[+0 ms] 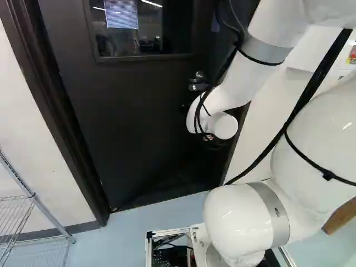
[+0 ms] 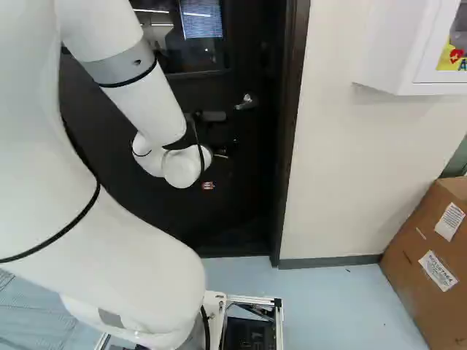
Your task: Open the door and move inside
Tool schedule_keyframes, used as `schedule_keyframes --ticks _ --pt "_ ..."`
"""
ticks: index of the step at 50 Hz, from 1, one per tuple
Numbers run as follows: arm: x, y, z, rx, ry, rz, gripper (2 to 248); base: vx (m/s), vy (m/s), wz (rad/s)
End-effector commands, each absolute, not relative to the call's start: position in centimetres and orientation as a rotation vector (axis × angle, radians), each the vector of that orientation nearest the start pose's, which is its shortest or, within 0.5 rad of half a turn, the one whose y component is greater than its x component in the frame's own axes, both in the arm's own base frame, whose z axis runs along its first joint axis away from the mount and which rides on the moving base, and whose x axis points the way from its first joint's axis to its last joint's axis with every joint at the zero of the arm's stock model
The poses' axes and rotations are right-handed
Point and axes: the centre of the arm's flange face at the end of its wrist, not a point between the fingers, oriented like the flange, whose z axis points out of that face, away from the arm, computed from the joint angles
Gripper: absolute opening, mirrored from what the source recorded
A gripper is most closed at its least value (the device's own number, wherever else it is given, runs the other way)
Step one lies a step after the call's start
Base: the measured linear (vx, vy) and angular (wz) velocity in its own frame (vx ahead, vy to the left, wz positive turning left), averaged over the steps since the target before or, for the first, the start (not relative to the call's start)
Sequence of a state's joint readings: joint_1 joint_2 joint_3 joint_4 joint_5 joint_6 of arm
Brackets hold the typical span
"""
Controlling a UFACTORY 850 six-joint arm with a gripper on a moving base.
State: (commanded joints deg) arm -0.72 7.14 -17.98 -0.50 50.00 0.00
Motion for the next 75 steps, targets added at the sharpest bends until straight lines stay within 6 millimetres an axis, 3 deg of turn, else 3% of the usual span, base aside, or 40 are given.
schedule_keyframes --ticks 47,75 --pt "35.52 -0.39 40.59 -2.495 0.002 -1.919 247 0.096 0.132 -0.276" --pt "35.52 -0.39 40.59 -2.495 0.002 -1.919 247 0.041 0.146 -0.019"
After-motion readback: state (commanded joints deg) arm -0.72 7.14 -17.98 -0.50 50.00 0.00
